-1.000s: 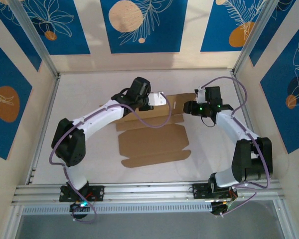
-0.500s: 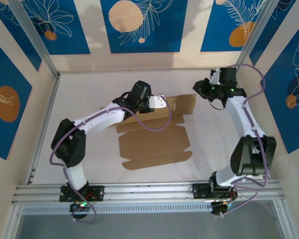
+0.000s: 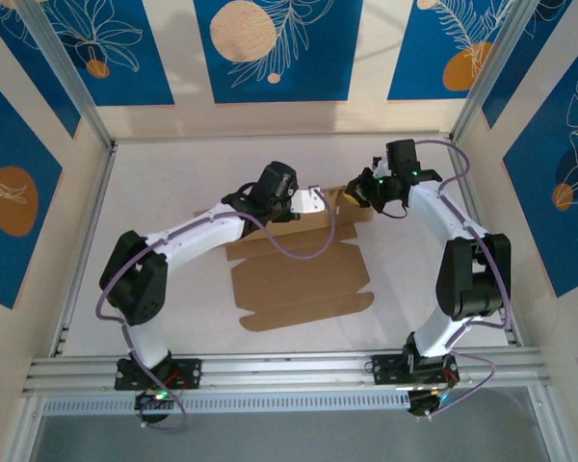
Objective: Fold the paper box
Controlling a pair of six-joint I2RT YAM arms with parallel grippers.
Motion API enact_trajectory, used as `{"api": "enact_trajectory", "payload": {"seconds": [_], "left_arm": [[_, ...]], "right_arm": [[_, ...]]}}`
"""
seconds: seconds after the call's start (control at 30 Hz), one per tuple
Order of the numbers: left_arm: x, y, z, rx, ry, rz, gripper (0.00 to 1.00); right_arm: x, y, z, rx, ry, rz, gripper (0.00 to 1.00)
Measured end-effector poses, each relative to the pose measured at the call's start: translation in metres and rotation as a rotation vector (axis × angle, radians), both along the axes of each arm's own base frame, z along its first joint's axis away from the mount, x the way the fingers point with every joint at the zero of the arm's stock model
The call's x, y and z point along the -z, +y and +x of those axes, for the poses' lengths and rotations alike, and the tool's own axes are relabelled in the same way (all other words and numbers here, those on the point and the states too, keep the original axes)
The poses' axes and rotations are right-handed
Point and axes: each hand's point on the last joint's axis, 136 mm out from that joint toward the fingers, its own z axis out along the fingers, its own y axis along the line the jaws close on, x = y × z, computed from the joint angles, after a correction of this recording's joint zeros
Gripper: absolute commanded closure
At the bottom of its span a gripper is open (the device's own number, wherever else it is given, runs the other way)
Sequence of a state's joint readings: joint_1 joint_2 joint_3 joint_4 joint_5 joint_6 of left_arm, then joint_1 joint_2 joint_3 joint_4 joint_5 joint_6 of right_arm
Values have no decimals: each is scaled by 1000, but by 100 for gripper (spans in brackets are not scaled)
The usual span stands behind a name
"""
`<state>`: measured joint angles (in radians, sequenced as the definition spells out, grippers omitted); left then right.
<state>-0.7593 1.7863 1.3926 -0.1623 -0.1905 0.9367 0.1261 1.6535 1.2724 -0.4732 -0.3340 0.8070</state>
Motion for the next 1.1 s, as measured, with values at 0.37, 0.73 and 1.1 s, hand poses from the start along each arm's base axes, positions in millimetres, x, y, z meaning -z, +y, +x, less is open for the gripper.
{"api": "enact_trajectory", "payload": {"seconds": [0.37, 0.73, 1.1], "left_arm": [[0, 1, -16, 15, -159, 46, 100], [-4, -5, -17, 102, -206, 80, 100], [-8, 6, -10, 189, -87, 30, 100]], "right_arm": [[0, -21, -16, -11, -32, -127, 52], [-37, -84, -27, -143, -640, -589, 22], [3, -96, -25, -328, -837, -615, 22]]}}
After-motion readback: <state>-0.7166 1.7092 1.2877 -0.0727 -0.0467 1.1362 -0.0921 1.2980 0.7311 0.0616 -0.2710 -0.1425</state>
